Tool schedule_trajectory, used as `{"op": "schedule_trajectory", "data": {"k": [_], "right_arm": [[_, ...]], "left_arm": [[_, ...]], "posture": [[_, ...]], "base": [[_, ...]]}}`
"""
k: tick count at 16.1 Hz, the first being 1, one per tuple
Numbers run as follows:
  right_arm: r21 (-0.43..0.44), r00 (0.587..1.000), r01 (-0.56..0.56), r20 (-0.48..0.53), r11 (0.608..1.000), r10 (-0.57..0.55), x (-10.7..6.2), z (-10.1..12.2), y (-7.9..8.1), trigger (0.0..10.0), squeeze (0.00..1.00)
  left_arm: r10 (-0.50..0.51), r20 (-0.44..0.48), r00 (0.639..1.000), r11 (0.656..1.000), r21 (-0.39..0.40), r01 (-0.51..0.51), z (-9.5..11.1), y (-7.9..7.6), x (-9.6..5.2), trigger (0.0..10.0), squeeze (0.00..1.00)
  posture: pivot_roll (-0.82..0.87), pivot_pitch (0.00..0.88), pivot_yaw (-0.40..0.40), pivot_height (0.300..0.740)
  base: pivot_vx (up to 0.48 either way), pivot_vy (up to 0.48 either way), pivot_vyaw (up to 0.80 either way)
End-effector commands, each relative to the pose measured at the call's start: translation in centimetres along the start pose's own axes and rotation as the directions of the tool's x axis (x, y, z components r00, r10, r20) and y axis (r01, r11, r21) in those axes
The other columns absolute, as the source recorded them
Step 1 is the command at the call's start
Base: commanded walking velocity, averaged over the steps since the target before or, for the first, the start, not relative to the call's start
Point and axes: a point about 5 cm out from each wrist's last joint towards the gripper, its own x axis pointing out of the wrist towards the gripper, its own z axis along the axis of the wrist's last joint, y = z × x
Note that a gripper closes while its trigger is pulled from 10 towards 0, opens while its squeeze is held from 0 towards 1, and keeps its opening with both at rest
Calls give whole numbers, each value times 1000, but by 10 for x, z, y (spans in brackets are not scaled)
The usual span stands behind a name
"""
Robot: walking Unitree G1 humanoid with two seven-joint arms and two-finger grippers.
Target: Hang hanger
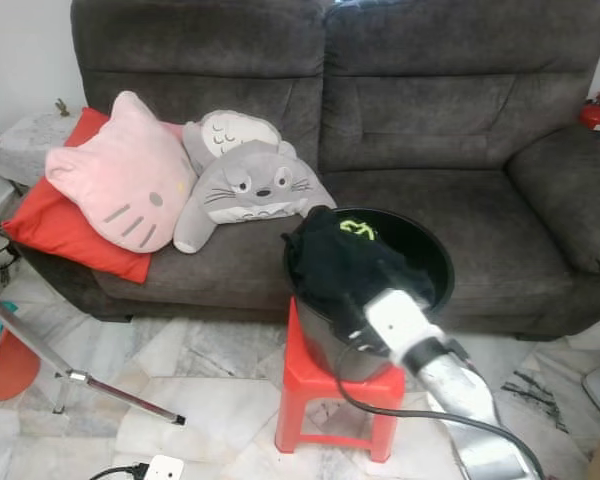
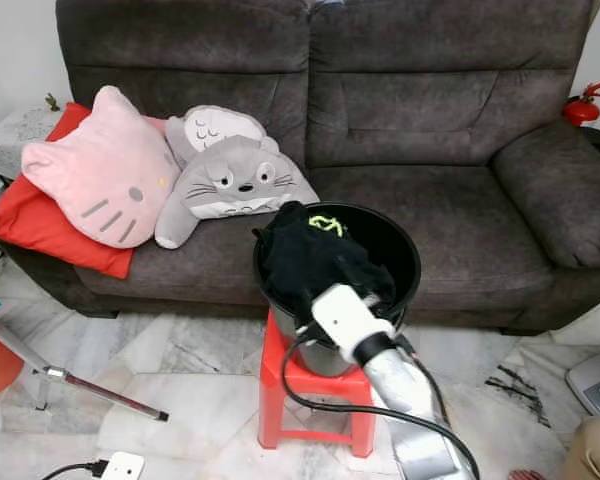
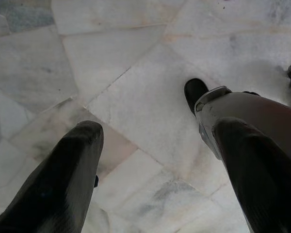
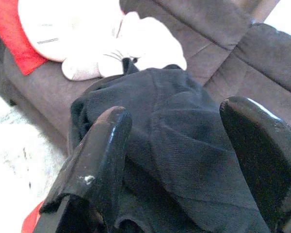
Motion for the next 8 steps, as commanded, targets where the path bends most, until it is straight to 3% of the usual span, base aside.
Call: {"op": "schedule_trajectory", "data": {"k": [1,5,8], "right_arm": [[-16,999,-11,-36,1000,11,0,-3,2,10000,0],[-32,995,-30,-95,999,27,-8,-12,4,10000,0],[-70,981,63,-178,996,-75,-6,-23,-8,10000,0]], "left_arm": [[9,-14,1000,1000,-2,-9,-5,1,-1,10000,0],[6,-17,1000,1000,6,-6,-6,0,-1,10000,0],[6,-19,1000,1000,11,-6,-6,0,-1,10000,0]], "posture": [[-177,0,31,740],[-185,0,33,740],[-178,0,29,740]], "base": [[0,0,0],[0,0,0],[0,0,0]]}}
